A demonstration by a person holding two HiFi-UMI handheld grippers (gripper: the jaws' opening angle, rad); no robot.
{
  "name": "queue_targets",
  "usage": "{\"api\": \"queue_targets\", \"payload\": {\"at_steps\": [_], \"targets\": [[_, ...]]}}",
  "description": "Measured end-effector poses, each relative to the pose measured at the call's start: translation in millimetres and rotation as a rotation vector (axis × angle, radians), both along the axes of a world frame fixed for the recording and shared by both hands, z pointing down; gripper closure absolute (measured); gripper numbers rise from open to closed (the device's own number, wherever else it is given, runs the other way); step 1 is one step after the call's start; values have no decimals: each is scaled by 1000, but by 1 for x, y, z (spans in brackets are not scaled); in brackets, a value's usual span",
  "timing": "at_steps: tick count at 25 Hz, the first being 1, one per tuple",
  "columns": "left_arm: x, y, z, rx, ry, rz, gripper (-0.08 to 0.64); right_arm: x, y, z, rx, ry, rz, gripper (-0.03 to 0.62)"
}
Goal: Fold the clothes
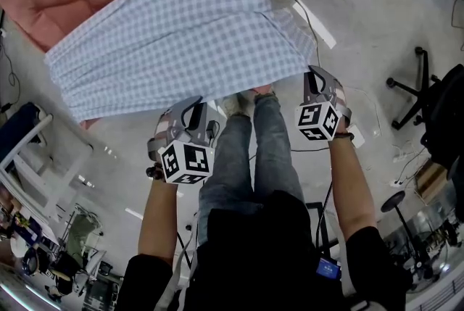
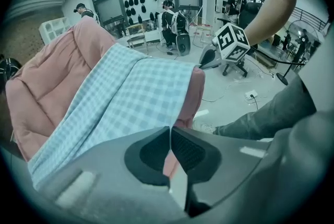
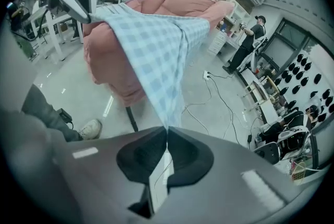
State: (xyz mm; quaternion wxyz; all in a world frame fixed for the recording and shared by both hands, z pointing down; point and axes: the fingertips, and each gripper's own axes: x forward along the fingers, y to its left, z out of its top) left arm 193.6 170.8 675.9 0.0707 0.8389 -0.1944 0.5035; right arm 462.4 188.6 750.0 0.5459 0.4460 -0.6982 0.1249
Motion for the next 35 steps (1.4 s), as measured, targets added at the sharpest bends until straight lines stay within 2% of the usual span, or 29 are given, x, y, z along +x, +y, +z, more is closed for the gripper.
{"api": "queue_targets", "payload": {"at_steps": [3,5,9,12,16,20,27,30,35], "targets": [[-1,-2,3,-22,10,-14,517,-4,0,2,-23,-22,-10,570],[-2,-3,6,-42,15,-17,460,-8,4,5,-53,-58,-14,482],[4,-5,5,-61,28,-22,412,-8,4,4,-66,-101,-17,462],[11,-7,2,-97,55,-21,302,-8,-7,-2,-58,-114,-21,462],[19,-20,-12,-115,94,-59,296,-1,-32,-12,-35,-132,-35,462],[21,-46,-34,-97,100,-110,299,12,-63,-30,-12,-141,-60,465],[20,-134,-70,34,135,-226,345,25,-149,-61,80,-155,-144,471],[12,-168,-70,86,100,-249,352,24,-179,-64,97,-156,-189,474],[-10,-217,-58,126,44,-221,379,11,-220,-61,98,-153,-213,476]]}}
